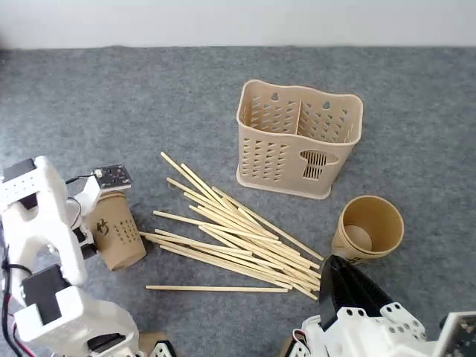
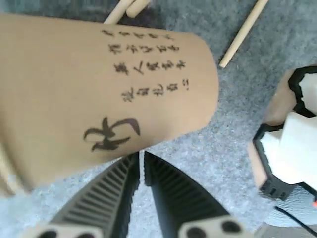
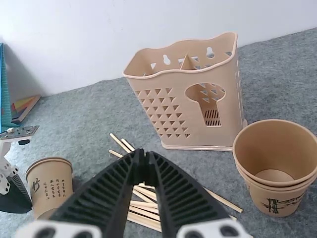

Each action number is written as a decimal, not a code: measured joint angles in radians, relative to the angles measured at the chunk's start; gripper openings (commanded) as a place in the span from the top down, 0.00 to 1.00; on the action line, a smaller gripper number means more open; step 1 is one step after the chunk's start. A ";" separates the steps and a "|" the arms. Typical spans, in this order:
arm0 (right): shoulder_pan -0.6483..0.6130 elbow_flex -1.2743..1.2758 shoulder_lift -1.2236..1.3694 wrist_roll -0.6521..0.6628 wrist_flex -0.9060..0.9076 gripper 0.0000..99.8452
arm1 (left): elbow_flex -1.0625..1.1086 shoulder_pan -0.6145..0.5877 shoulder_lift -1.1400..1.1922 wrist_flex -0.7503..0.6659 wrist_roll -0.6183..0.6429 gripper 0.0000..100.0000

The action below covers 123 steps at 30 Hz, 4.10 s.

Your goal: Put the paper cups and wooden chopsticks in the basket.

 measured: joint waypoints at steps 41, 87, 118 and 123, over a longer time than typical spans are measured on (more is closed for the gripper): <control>0.000 0.000 0.000 0.000 0.000 0.99 | 0.138 0.150 0.066 -0.091 -0.028 0.99; 0.000 0.000 0.000 0.000 0.000 0.99 | -0.068 0.551 0.077 -0.244 0.726 0.98; 0.000 0.000 0.000 0.000 0.000 0.99 | -0.732 0.373 0.367 -0.121 0.727 0.74; 0.000 0.000 0.000 0.000 0.000 0.99 | -1.007 0.368 0.568 -0.002 0.727 0.74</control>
